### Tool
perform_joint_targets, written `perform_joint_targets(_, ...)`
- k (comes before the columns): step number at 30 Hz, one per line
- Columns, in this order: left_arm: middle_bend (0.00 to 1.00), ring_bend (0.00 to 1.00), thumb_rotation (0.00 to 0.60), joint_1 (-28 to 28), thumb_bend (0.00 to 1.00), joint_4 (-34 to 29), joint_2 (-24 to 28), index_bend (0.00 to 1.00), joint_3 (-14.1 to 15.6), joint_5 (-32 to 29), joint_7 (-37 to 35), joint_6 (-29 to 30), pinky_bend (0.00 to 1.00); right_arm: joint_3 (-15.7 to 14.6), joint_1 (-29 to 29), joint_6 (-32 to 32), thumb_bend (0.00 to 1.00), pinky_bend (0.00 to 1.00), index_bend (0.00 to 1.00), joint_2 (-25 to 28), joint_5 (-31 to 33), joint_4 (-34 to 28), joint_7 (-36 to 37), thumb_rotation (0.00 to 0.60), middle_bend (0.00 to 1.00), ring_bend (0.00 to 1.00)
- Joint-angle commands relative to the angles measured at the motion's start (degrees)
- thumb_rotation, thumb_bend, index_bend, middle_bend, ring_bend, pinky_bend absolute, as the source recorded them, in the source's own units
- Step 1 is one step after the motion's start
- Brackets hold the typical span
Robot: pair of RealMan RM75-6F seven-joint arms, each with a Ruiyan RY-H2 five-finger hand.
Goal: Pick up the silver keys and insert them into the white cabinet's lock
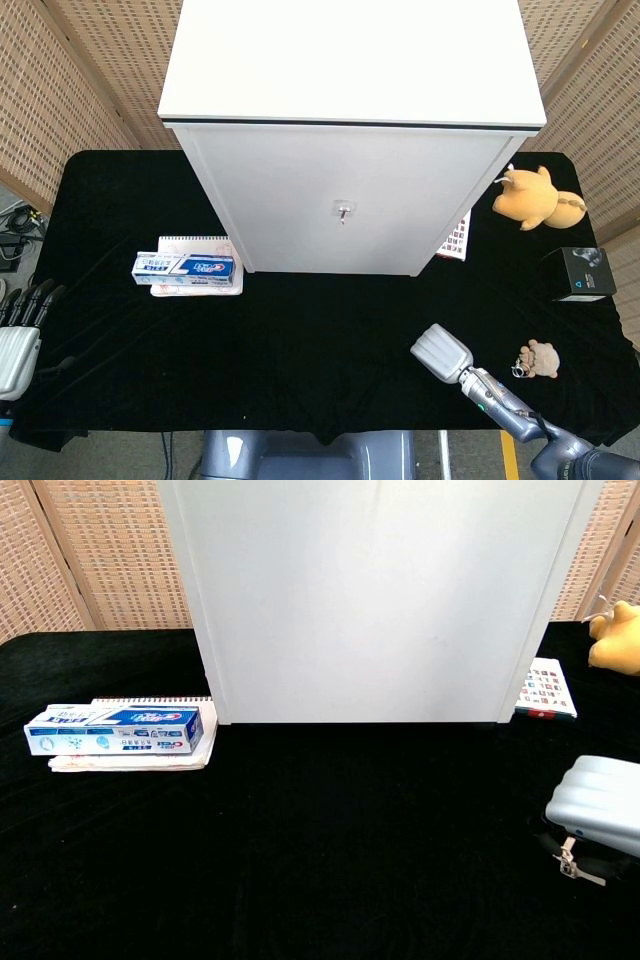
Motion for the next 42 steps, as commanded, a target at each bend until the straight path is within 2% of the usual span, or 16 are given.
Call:
perform_joint_targets(1, 0.00, 0.00, 0.600, -0.02, 0.00, -0.03, 0.01, 0.00, 0.01, -0.03, -0.03, -0.03, 0.00, -0.18, 0.14, -0.12, 0.54, 1.00, 0.54, -0.18, 0.23, 0.30, -0.25, 0.600, 0.92, 0.91)
perform_joint_targets(18, 0.00, 0.00, 0.600, -0.11, 0.00, -0.01, 0.06, 0.00, 0.00, -0.28, -0.11, -0.08, 0.00, -0.97, 0.52, 0.07, 0.60, 1.00, 0.58, -1.29, 1.38, 2.05, -0.29, 0.600, 0.92, 0.91)
perform_joint_targets(25, 0.00, 0.00, 0.600, -0.15, 0.00, 0.00, 0.06, 0.00, 0.04, -0.29, -0.18, -0.13, 0.00, -1.28, 0.62, 0.57, 0.67, 1.00, 0.60, -1.44, 1.51, 2.51, -0.05, 0.600, 0.92, 0.91)
perform_joint_targets(38, 0.00, 0.00, 0.600, -0.18, 0.00, -0.07, 0.10, 0.00, 0.11, -0.23, -0.21, -0.08, 0.00, -1.89, 0.66, 2.56, 0.67, 1.00, 0.62, -1.26, 0.77, 2.87, 0.32, 0.600, 0.92, 0.91)
perform_joint_targets(42, 0.00, 0.00, 0.600, -0.21, 0.00, -0.07, 0.11, 0.00, 0.15, -0.22, -0.20, -0.15, 0.00, -1.90, 0.74, 5.17, 0.67, 1.00, 0.63, -0.64, -0.95, 2.63, -1.39, 0.600, 0.92, 0.91)
